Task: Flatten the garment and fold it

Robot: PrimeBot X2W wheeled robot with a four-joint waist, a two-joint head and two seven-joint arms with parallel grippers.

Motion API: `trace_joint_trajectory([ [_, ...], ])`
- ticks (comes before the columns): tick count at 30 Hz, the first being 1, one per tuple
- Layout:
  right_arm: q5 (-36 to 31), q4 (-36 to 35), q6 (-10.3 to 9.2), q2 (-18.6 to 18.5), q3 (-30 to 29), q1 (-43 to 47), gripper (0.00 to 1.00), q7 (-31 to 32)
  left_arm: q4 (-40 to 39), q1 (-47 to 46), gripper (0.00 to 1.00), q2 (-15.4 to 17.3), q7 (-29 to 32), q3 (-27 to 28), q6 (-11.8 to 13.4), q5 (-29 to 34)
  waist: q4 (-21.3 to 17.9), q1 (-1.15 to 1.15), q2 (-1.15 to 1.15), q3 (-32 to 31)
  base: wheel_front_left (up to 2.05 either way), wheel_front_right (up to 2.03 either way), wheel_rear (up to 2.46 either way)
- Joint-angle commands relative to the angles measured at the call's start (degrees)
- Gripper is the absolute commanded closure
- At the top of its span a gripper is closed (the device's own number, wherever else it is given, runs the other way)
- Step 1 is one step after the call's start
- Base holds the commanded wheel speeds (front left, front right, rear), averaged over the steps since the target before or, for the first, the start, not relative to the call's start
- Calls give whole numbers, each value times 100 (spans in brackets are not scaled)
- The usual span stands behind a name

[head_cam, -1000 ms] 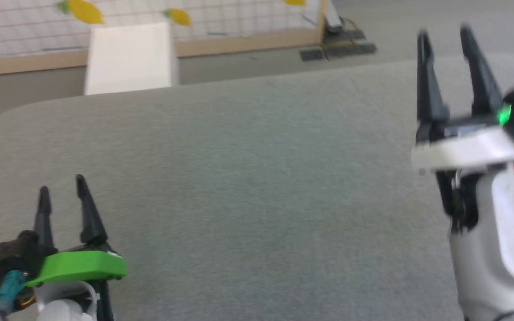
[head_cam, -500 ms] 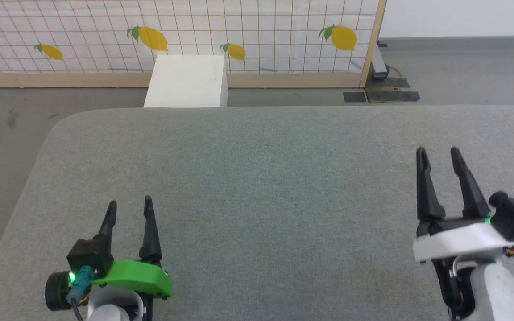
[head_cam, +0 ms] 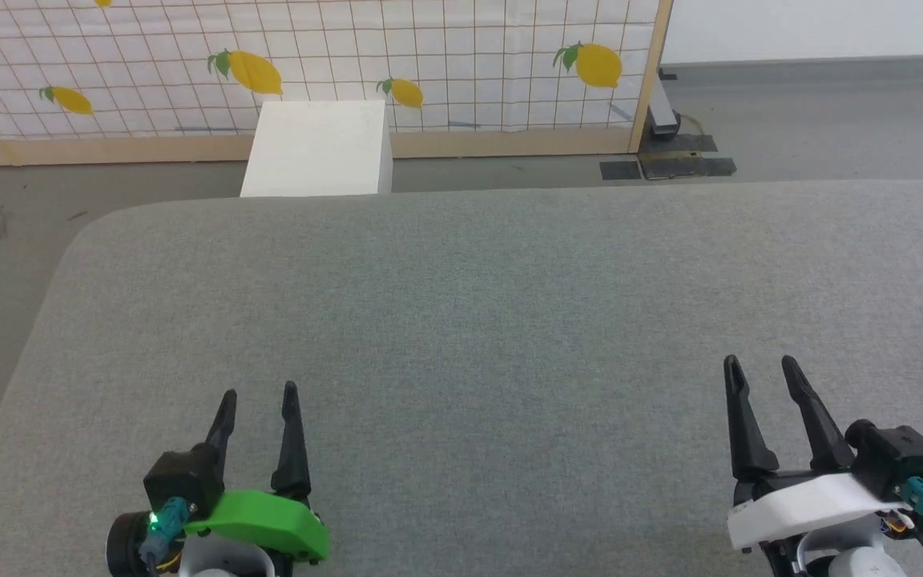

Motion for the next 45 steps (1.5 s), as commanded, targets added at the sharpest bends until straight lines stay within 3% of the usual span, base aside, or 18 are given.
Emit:
trace_joint_trajectory([
  [1, 5, 19, -9, 4, 13, 57, 0, -33, 27, 71, 0, -27, -26, -17, -25, -58, 5, 0, 64, 6, 0, 0, 0],
  [12, 35, 102, -9, 4, -18, 32, 0, -33, 189, 6, 0, -37, -27, -37, -66, -43, 23, 0, 64, 31, 0, 0, 0],
  [13, 7, 89, 0, 0, -12, 12, 100, 3, 172, 1, 100, -13, 4, -49, -45, -24, 24, 0, 0, 31, 0, 0, 0],
  [45, -346, -186, -2, 1, -1, 39, 100, 355, -134, 32, 100, -20, 357, 41, -46, 300, -24, 0, 16, 30, 0, 0, 0],
])
